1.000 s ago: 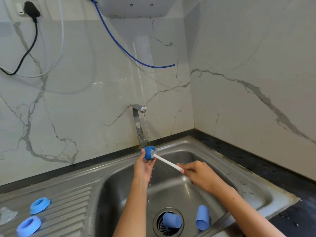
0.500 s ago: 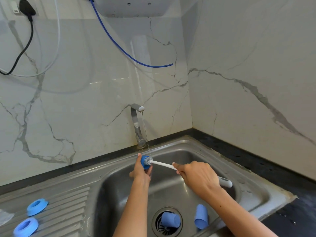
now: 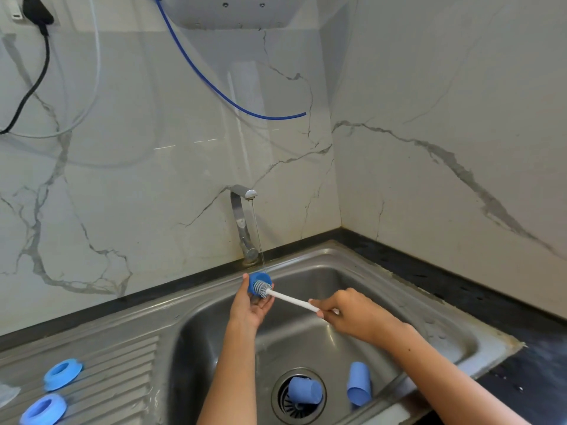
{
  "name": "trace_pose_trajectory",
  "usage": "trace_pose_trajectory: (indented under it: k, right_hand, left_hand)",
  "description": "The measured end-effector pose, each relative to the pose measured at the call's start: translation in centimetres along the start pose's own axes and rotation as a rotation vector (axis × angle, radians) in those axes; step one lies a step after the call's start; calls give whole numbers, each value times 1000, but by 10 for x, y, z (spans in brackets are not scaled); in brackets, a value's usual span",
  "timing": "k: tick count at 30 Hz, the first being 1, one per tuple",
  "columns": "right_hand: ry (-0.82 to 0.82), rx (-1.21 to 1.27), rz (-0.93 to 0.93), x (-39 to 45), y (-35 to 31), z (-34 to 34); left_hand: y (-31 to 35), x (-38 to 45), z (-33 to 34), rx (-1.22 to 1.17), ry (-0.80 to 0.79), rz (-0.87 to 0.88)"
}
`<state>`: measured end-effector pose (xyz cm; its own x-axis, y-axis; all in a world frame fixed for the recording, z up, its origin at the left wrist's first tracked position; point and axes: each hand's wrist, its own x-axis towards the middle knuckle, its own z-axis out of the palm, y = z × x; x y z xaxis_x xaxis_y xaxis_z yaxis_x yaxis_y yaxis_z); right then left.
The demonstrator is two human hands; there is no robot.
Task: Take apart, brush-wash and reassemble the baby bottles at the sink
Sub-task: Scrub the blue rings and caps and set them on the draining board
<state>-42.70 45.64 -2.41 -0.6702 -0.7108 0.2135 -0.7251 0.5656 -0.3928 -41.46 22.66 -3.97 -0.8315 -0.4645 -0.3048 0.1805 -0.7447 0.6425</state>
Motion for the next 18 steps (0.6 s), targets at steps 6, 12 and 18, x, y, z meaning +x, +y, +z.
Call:
trace_pose_trajectory:
  k: [6,12,18]
  right_hand:
    - [134,-221,115,-8,-9,-8]
    - [164,-367,49,-13,-20,-7]
    - [58,-183,-32,-10,-6,-6]
  left_hand:
    - [-8,-1,7,138,104,119]
    - [-3,6,4,130,78,51]
    - [1,6,-10,154,144,87]
